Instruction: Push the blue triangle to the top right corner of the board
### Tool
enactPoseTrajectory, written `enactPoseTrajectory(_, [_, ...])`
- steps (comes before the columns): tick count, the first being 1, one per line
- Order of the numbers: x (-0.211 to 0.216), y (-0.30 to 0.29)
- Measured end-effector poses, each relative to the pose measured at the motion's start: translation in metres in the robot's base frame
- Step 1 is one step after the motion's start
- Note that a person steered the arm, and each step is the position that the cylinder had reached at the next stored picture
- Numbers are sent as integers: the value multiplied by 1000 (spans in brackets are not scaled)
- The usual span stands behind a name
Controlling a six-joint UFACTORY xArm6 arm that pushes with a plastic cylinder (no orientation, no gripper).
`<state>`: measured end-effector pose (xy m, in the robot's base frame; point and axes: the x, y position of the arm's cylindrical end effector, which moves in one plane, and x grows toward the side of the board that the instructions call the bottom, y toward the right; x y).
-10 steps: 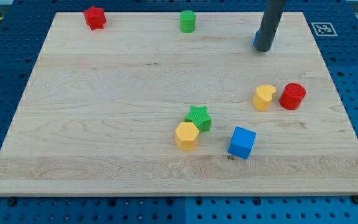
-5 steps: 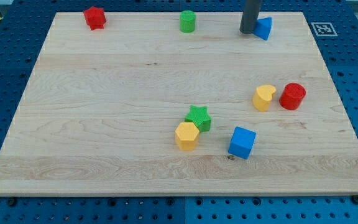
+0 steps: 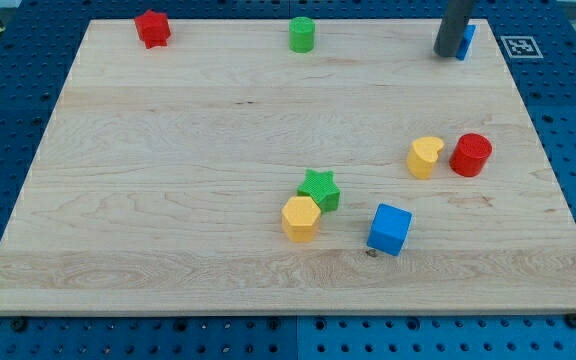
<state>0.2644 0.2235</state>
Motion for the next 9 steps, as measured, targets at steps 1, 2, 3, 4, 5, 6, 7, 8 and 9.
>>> enactPoseTrajectory(1, [0, 5])
enactPoseTrajectory(2, [5, 5])
enactPoseTrajectory(3, [7, 16])
enactPoseTrajectory(4, [7, 45])
enactPoseTrajectory(5, [7, 53])
enactPoseTrajectory(6, [7, 53])
enactPoseTrajectory(7, [2, 53])
enactPoseTrajectory(8, [31, 48])
enactPoseTrajectory(9, [70, 0])
